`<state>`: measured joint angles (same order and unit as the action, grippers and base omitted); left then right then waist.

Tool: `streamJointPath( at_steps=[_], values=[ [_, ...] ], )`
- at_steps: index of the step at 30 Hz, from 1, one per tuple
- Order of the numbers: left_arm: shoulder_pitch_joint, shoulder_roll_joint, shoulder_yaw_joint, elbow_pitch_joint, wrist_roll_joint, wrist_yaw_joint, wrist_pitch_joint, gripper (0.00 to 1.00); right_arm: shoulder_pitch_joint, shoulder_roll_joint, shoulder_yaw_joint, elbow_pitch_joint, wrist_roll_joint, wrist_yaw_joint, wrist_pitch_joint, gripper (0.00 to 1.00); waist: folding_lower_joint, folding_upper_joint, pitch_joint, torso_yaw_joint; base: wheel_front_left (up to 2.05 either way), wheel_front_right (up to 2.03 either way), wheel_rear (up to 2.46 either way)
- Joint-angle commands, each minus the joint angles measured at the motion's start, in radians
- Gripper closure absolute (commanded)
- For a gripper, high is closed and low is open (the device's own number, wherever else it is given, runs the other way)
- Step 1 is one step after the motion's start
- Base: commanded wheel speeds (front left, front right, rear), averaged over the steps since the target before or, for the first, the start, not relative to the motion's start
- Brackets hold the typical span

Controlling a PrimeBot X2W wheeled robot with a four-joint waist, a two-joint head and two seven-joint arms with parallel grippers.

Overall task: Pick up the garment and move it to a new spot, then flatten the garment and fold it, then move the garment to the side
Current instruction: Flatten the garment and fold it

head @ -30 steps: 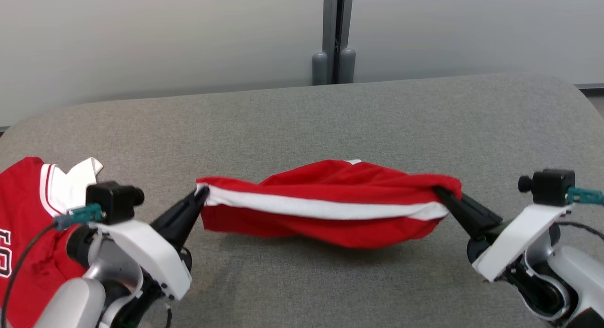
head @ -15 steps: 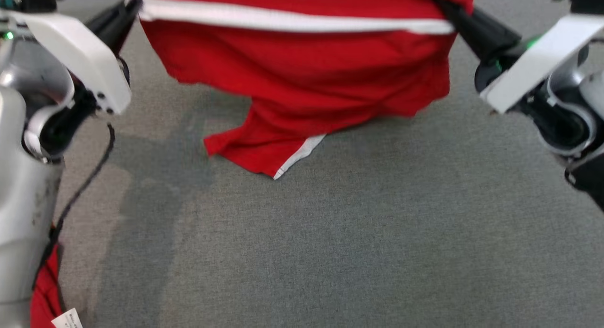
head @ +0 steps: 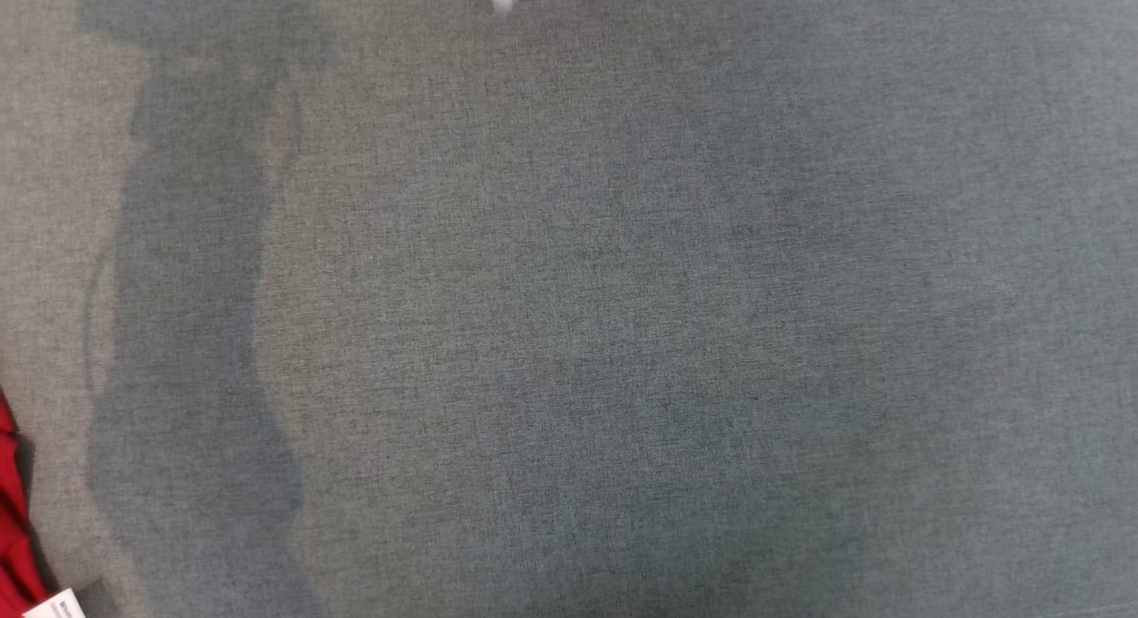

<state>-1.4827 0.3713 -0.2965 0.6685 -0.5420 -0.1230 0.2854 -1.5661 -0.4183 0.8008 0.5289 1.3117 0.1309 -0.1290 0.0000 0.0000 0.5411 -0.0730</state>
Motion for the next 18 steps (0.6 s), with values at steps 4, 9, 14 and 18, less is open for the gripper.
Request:
streamJointPath(
  at_steps=[4,9,14,18],
  values=[
    [-0.059,0.007,0.006,0.085,-0.007,0.0,-0.046,1.0,-0.035,-0.008,0.015,0.033,0.024,0.0,-0.053,1.0,0.0,0.0,-0.001,0.005,0.0,0.0,0.0],
    [-0.01,-0.009,-0.004,0.15,-0.076,-0.005,-0.062,1.0,0.025,-0.013,0.101,0.023,0.053,0.0,-0.041,1.0,0.0,0.0,-0.025,0.01,0.0,0.0,0.0],
    [0.131,-0.001,-0.067,0.124,-0.193,-0.006,-0.025,1.0,0.124,-0.023,0.204,-0.004,0.084,0.0,-0.034,1.0,0.0,0.0,-0.064,0.009,0.0,0.0,0.0],
    [0.248,0.029,-0.119,0.075,-0.257,-0.006,0.009,1.0,0.196,-0.037,0.277,-0.03,0.096,0.0,-0.019,1.0,0.0,0.0,-0.094,0.006,0.0,0.0,0.0]
  ],
)
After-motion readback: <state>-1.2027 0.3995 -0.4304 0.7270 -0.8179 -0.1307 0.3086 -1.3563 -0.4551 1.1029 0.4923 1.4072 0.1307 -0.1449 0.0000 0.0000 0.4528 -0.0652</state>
